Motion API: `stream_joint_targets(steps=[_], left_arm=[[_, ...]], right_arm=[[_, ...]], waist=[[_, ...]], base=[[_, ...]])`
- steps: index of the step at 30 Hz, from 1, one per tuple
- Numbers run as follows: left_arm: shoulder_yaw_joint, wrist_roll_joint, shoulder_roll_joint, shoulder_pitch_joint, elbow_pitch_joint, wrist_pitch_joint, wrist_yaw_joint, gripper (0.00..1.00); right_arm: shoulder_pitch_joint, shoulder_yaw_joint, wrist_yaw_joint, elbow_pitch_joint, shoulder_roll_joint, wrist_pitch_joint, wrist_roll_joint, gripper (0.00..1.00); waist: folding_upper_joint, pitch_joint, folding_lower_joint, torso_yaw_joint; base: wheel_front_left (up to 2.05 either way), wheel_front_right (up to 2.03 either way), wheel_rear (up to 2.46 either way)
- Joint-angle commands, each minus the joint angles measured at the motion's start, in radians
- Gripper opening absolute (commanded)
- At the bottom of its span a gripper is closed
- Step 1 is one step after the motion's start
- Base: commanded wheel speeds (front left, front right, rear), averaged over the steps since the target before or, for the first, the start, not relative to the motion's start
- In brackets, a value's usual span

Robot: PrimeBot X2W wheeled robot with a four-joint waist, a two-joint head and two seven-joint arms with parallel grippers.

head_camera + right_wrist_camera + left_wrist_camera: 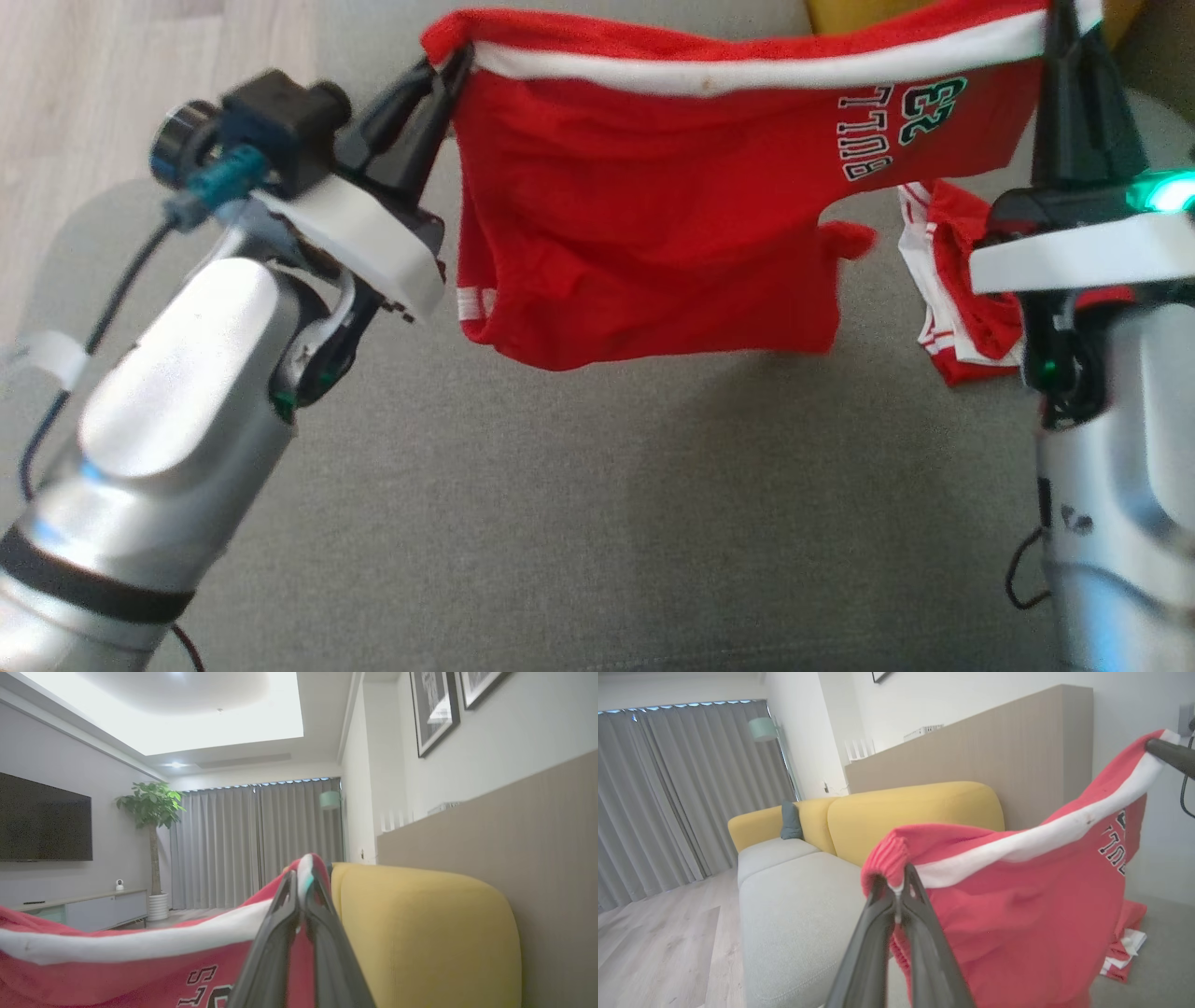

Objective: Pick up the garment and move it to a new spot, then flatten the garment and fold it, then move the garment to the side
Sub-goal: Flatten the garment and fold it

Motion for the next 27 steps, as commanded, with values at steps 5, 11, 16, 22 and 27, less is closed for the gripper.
stream_joint_targets(steps=[5, 11, 16, 22, 27], left_arm=[[0.086, -0.064, 0.097, 0.010, -0.181, 0.115, 0.054, 0.00], [0.105, -0.113, 0.155, 0.033, -0.282, 0.215, 0.065, 0.00], [0.118, -0.144, 0.168, -0.054, -0.248, 0.273, 0.024, 0.00], [0.137, -0.116, 0.142, -0.306, -0.035, 0.276, -0.044, 0.00], [0.160, -0.062, 0.079, -0.551, 0.216, 0.166, -0.067, 0.00]], right_arm=[[0.054, 0.017, -0.001, -0.175, 0.018, 0.092, 0.009, 0.00], [0.045, 0.011, -0.001, -0.243, 0.022, 0.186, 0.015, 0.00], [-0.095, 0.017, -0.001, -0.183, 0.022, 0.227, 0.044, 0.00], [-0.429, 0.038, -0.001, 0.061, 0.022, 0.208, -0.001, 0.00], [-0.738, 0.040, -0.001, 0.323, 0.022, 0.086, -0.024, 0.00]], waist=[[0.0000, -0.022, 0.0000, 0.003], [0.0000, 0.028, 0.0000, 0.005], [0.0000, 0.135, 0.0000, 0.003], [0.0000, 0.309, 0.0000, -0.007], [0.0000, 0.410, 0.0000, -0.003]], base=[[0.00, 0.00, 0.00], [0.00, 0.00, 0.00], [0.00, 0.00, 0.00], [0.00, 0.00, 0.00], [0.00, 0.00, 0.00]])
